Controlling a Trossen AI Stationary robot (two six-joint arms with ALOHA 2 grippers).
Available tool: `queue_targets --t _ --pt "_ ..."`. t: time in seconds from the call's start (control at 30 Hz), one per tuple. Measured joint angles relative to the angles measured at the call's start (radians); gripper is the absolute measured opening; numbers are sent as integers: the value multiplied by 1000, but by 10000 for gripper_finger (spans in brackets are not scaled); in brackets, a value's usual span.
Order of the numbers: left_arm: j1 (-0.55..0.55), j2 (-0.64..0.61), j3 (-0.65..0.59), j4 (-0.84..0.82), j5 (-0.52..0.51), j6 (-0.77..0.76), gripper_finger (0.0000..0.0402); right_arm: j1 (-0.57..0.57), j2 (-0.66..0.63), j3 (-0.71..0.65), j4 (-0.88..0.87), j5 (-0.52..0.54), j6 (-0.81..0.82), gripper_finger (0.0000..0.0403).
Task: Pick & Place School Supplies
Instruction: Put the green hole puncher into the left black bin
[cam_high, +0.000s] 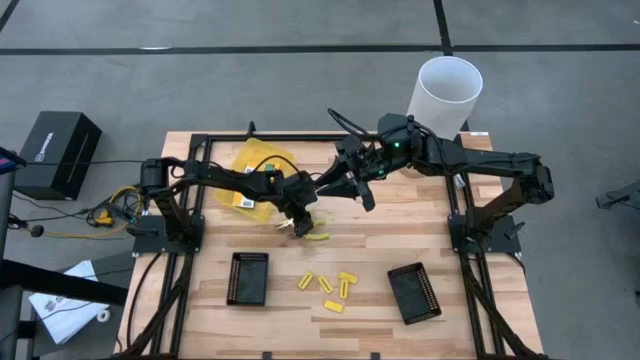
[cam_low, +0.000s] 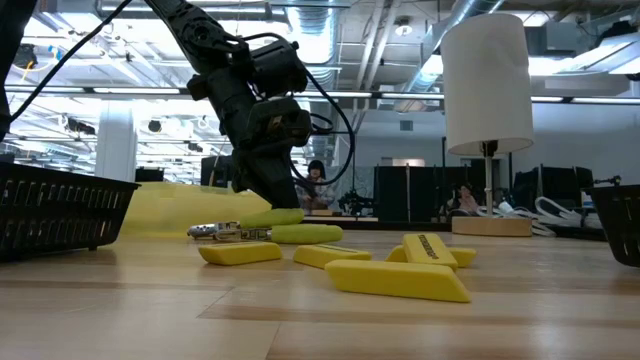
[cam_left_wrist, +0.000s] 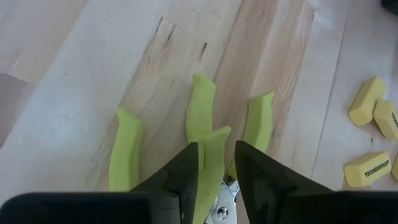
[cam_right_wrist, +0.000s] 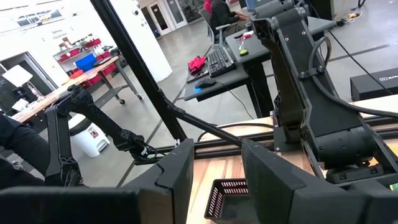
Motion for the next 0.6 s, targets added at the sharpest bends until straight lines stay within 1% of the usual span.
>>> queue_targets --t 0.2,0.27,0.43,0.6 --pt "0 0 0 0 61 26 114 0 0 0 0 -3 0 129" --pt "0 0 0 -4 71 31 121 0 0 0 0 -21 0 129" --pt "0 0 0 -12 69 78 138 0 0 0 -1 -31 8 129" --pt "0 0 0 -41 45 132 139 0 0 0 -2 -31 8 129"
